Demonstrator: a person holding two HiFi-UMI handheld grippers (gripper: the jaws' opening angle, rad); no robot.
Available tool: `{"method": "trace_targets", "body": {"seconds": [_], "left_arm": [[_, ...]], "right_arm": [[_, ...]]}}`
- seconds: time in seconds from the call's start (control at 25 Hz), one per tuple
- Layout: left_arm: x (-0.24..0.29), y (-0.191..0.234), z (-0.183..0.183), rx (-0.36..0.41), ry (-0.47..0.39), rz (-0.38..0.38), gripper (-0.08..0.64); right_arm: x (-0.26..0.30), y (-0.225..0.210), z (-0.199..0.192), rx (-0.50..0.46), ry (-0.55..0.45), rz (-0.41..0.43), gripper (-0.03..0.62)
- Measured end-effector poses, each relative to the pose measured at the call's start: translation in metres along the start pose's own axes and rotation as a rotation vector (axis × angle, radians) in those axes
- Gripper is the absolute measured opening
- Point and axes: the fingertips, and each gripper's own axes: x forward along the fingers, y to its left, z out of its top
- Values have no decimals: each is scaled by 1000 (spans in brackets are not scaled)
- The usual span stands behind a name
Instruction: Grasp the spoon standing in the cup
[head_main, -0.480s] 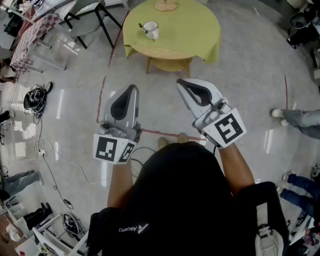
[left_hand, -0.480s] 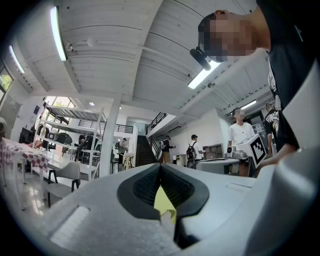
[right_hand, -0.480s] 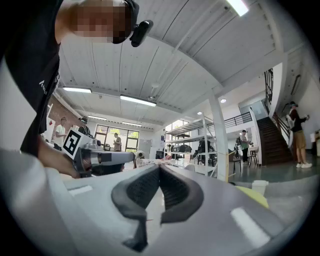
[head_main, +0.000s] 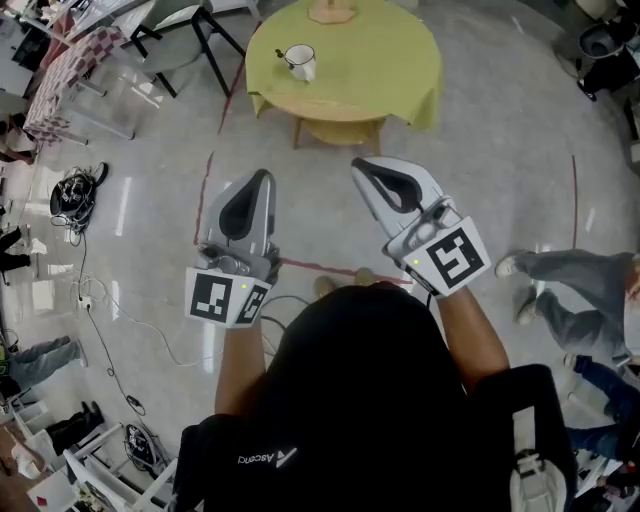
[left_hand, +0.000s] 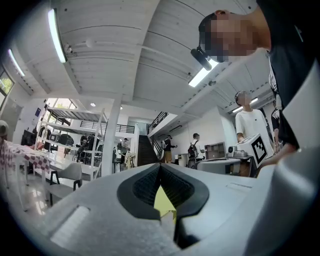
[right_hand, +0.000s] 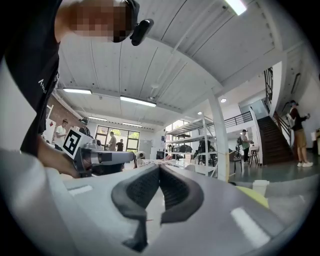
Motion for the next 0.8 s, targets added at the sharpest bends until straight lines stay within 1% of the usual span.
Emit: {"method": "trace_targets", "body": {"seconds": [0.16,0.28,0.44,0.68,0.8], "left_arm": [[6,-7,7,9,-1,15,9],[18,-8,4,23,3,38,9],[29,-8,8,40,3,63,11],[42,8,6,37,3,83,9],[51,24,-4,38,0,81,9]], "right_arm": [[-5,-6,6,-25,9,21,3],[-6,-17,3,-21,5,41,3],[-3,-34,2,-48,14,53,3],[19,-49,0,-99,29,48,3],[36,-55,-11,-108,33,42,3]]}}
